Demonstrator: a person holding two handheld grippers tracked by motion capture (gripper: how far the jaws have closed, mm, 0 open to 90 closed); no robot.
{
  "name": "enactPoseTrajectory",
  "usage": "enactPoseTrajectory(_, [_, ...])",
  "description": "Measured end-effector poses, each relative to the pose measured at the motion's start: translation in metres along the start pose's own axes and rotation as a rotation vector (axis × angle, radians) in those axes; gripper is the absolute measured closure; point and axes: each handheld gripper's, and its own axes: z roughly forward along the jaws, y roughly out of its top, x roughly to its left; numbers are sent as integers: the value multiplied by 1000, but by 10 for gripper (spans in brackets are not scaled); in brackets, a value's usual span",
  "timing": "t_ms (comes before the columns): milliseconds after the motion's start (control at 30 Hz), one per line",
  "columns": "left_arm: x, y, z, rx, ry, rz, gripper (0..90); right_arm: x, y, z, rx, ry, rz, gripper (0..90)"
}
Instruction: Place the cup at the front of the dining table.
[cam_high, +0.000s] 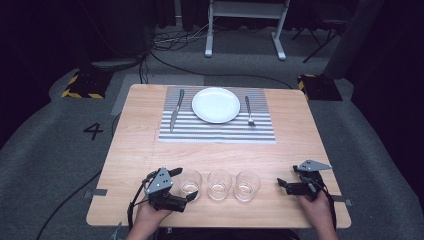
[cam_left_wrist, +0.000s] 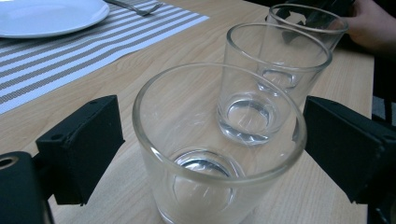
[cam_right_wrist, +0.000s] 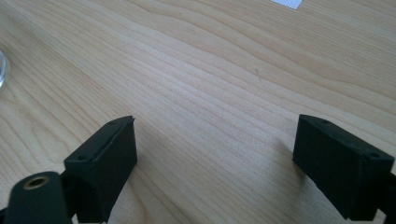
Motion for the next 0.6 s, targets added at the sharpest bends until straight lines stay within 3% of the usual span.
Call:
enactPoseTrajectory(200, [0, 0, 10, 15, 3, 5, 114, 0, 0, 0, 0, -3, 5, 139])
enactPoseTrajectory(367, [0, -1, 12, 42, -7, 38, 168, 0, 0, 0, 0, -3, 4, 140])
enactPoseTrajectory(600, [0, 1, 11, 64, -10, 39, 184, 0, 0, 0, -1, -2, 4, 140])
